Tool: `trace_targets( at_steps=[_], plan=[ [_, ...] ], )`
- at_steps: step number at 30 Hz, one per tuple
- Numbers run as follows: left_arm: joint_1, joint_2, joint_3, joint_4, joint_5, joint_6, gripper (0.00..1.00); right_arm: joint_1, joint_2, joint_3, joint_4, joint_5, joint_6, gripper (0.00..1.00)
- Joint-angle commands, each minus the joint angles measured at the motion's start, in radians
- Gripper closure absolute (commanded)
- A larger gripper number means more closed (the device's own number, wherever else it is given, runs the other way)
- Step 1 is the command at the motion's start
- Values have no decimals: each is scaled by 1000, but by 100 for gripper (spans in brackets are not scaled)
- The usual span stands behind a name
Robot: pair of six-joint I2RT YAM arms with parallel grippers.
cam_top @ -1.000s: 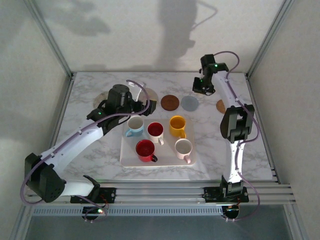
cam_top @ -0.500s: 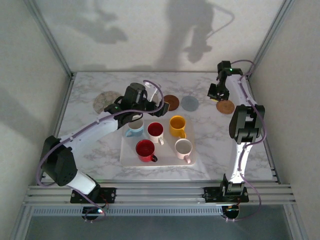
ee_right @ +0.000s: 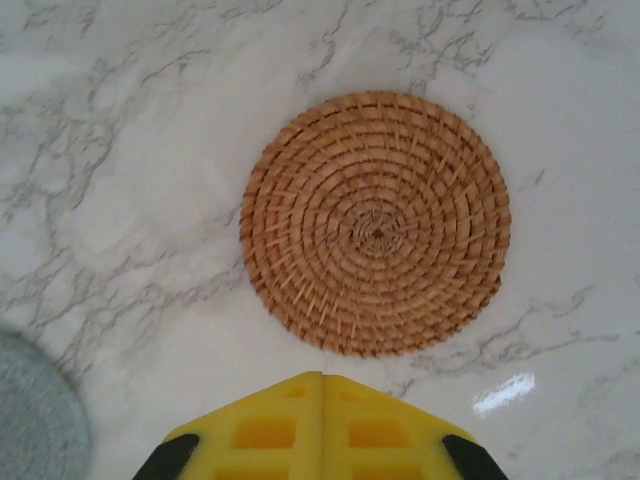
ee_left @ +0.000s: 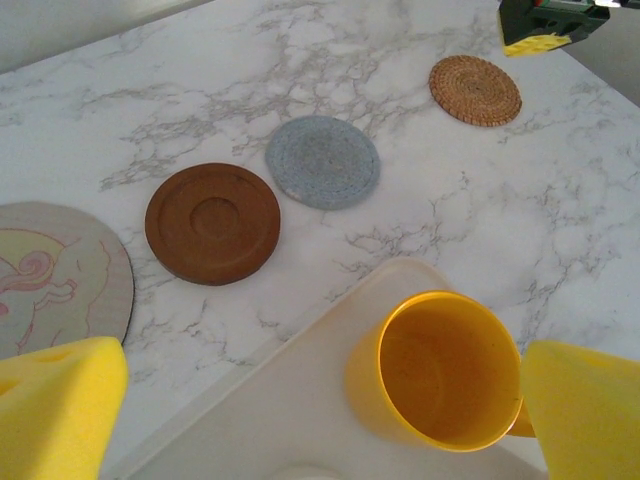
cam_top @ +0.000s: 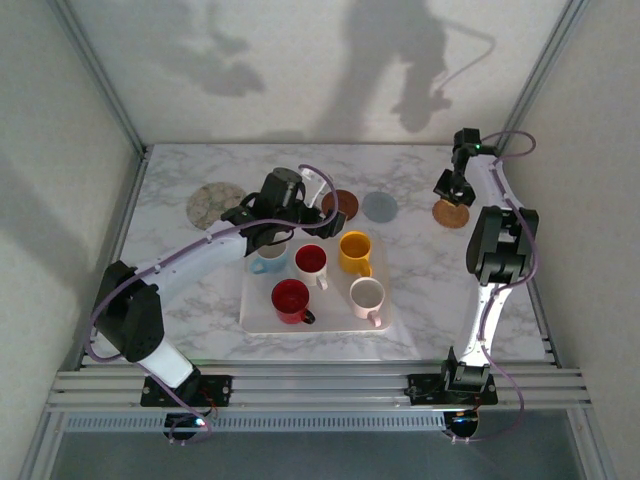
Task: Place the cup by the coaster
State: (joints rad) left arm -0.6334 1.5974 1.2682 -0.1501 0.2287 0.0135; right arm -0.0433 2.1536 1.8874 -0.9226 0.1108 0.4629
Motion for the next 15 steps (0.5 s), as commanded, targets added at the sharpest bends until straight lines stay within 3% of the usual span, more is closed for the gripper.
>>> trace_targets(
  at_steps=[1,15],
  plan=[
    [-5,7,-9,-7,9,19,0,-2,70,44,5,59,39,100],
    [-3,29,-2,-30,-7,28,0,-6,199,133,-32,78,19,100]
  ],
)
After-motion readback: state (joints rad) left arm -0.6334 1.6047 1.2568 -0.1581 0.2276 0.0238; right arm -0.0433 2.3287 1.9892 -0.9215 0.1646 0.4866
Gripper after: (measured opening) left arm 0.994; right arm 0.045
